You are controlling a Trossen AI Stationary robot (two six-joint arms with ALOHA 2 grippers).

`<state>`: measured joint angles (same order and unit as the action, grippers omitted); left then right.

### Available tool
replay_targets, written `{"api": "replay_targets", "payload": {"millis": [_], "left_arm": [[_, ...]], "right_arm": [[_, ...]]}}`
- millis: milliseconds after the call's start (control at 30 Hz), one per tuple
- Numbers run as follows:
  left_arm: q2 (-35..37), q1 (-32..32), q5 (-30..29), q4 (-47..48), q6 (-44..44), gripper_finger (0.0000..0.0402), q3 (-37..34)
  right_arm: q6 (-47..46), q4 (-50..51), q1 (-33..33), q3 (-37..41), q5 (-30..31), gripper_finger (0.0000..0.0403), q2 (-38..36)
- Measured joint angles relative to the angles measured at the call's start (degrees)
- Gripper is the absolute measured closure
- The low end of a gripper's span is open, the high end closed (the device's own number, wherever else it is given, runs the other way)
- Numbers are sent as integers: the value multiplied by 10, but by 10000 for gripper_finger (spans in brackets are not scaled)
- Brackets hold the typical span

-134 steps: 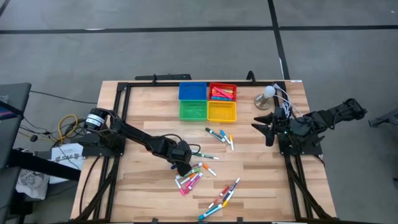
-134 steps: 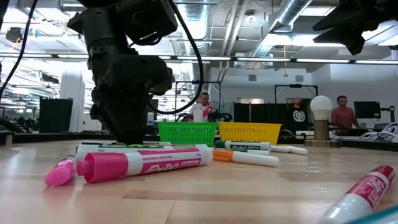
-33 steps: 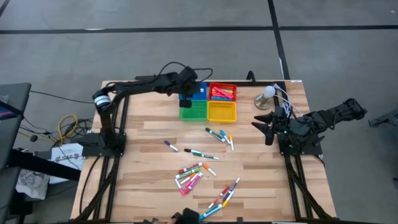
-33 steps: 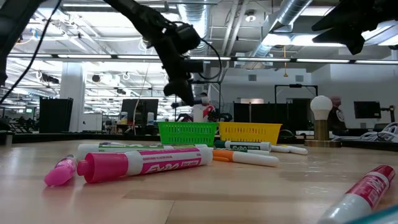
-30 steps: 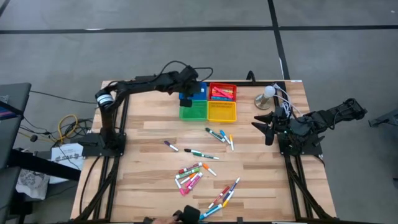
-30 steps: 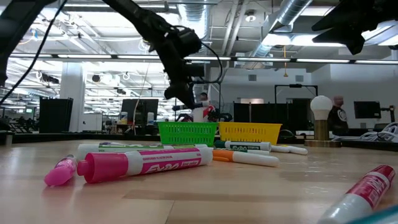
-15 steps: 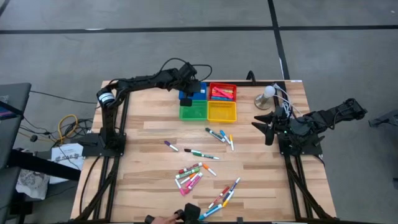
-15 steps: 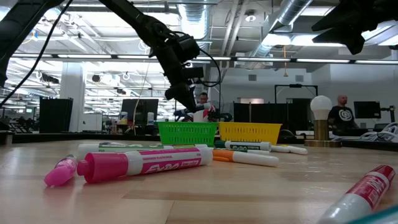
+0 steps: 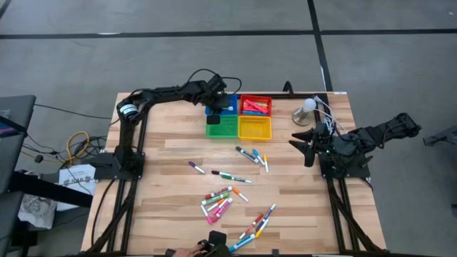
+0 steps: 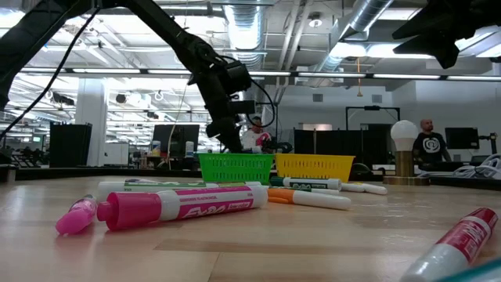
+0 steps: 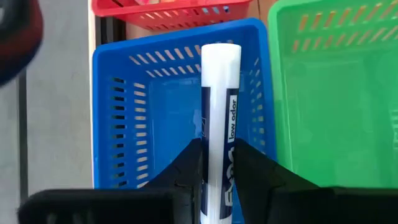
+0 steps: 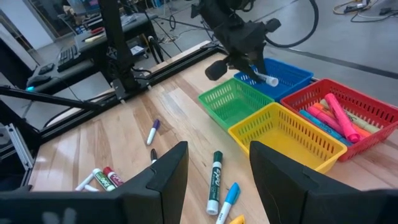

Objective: Pick & Place Markers
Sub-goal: Put the dark blue highlighter in the blue bin, then put the dark green highlighter in the blue bin

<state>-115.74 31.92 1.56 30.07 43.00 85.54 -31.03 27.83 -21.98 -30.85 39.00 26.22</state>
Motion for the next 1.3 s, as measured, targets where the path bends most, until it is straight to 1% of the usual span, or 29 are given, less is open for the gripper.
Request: {"api": "replay_targets", "payload": {"millis": [167, 333, 433, 600, 667, 800, 867, 933, 1067, 1133, 1200, 1300], "left_arm": [[0, 0, 0, 0, 0, 329, 0], [0, 0, 0, 0, 0, 311, 0], [0, 0, 0, -1, 0, 291, 0], [1, -2, -2, -3, 0, 247, 0], [9, -5, -27, -3, 1, 230, 0], [57, -18, -106, -4, -1, 208, 0], [95, -31, -115, 0, -20, 205, 0], [137, -50, -89, 7, -65, 205, 0], [214, -103, 25, 10, -175, 216, 0], [238, -141, 57, 4, -201, 222, 0], [250, -187, 60, -10, -204, 227, 0], [245, -255, 48, -37, -199, 230, 0]], "right_arm": [[0, 0, 0, 0, 0, 241, 0], [0, 0, 0, 0, 0, 241, 0], [0, 0, 0, 0, 0, 241, 0], [0, 0, 0, 0, 0, 241, 0], [0, 0, 0, 0, 0, 241, 0], [0, 0, 0, 0, 0, 241, 0], [0, 0, 0, 0, 0, 241, 0], [0, 0, 0, 0, 0, 241, 0], [0, 0, 0, 0, 0, 241, 0], [0, 0, 0, 0, 0, 241, 0], [0, 0, 0, 0, 0, 241, 0], [0, 0, 0, 0, 0, 241, 0]]}}
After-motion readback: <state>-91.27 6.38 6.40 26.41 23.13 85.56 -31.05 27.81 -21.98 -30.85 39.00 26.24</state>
